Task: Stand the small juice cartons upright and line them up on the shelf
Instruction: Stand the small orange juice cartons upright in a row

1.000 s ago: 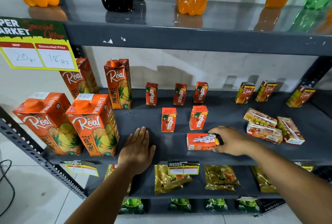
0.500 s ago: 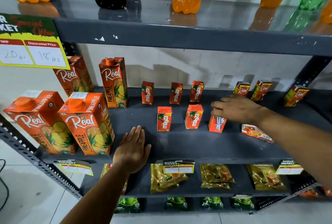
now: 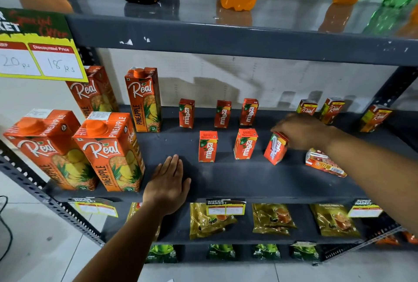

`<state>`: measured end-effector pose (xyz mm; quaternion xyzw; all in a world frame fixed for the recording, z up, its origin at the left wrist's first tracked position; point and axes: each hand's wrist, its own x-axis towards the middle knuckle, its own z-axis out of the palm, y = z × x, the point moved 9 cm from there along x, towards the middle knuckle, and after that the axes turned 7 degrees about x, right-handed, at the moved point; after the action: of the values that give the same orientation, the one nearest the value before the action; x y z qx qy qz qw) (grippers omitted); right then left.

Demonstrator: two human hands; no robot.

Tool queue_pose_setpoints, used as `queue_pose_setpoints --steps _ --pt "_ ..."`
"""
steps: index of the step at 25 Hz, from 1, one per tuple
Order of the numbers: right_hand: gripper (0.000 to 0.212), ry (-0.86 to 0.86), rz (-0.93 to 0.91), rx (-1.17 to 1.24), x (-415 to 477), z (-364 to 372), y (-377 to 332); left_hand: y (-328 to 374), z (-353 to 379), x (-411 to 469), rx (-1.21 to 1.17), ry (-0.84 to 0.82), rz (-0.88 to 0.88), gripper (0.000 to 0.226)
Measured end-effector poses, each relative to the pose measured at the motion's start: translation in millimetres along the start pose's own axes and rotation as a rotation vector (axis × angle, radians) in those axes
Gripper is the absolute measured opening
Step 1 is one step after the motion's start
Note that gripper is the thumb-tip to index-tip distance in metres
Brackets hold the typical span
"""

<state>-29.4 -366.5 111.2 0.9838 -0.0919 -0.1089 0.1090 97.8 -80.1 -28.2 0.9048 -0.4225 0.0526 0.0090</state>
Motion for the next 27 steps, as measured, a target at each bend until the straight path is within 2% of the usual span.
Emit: queue_pose_setpoints --steps 2,4,8,11,12,14,15,16,18,19,22,23,25,27 --pt "0.041 -0.107 0.232 0.167 2.3 4.3 17.7 0.3 1.4 0.4 -0.004 -0.012 0.001 0.069" --pt "0.051 -0.187 0.372 0.28 2.5 8.1 24.7 -0.9 1.7 1.0 -0.006 -0.014 0.002 0.069" --pt "0.074 -0.165 0.444 0.274 4.5 7.8 24.5 -0.3 2.6 0.5 -0.005 -0.021 0.019 0.069" --pt "0.091 -0.078 0.516 0.464 -5.6 4.8 42.7 -3.2 3.3 1.4 -0.026 -0.018 0.017 0.07" --pt "0.088 -0.005 0.53 0.52 -10.3 -1.2 54.5 -3.5 3.5 2.2 -0.017 -0.016 0.02 0.07" --pt "0.066 0.075 0.503 0.555 -29.5 -5.0 79.4 0.0 4.1 0.4 0.018 -0.045 0.022 0.068" --pt "0.053 0.054 0.479 0.544 -43.8 1.2 92.4 0.7 2.6 0.4 0.024 -0.06 0.013 0.068" --pt "0.049 -0.019 0.462 0.526 -60.6 13.2 104.4 0.4 0.0 0.4 0.017 -0.079 0.007 0.067" --pt "0.057 -0.187 0.493 0.495 -96.2 46.5 133.4 5.1 -10.8 -4.0 -0.014 -0.063 0.024 0.068" --pt "0.058 -0.235 0.505 0.493 -110.1 60.4 146.3 11.3 -21.7 -12.0 -0.023 0.019 0.033 0.07" --pt "0.028 -0.238 0.473 0.503 -142.3 88.4 187.4 84.9 -44.3 -42.5 -0.1 0.231 0.07 0.065" --pt "0.031 -0.245 0.468 0.495 -153.6 97.5 200.8 125.9 -44.8 -45.1 -0.135 0.251 0.101 0.061" --pt "0.053 -0.249 0.491 0.502 -173.7 112.4 225.7 209.7 -46.7 -29.1 -0.194 0.235 0.191 0.056" --pt "0.056 -0.199 0.503 0.515 -182.4 119.7 240.3 270.7 -51.8 1.3 -0.223 0.244 0.197 0.053"
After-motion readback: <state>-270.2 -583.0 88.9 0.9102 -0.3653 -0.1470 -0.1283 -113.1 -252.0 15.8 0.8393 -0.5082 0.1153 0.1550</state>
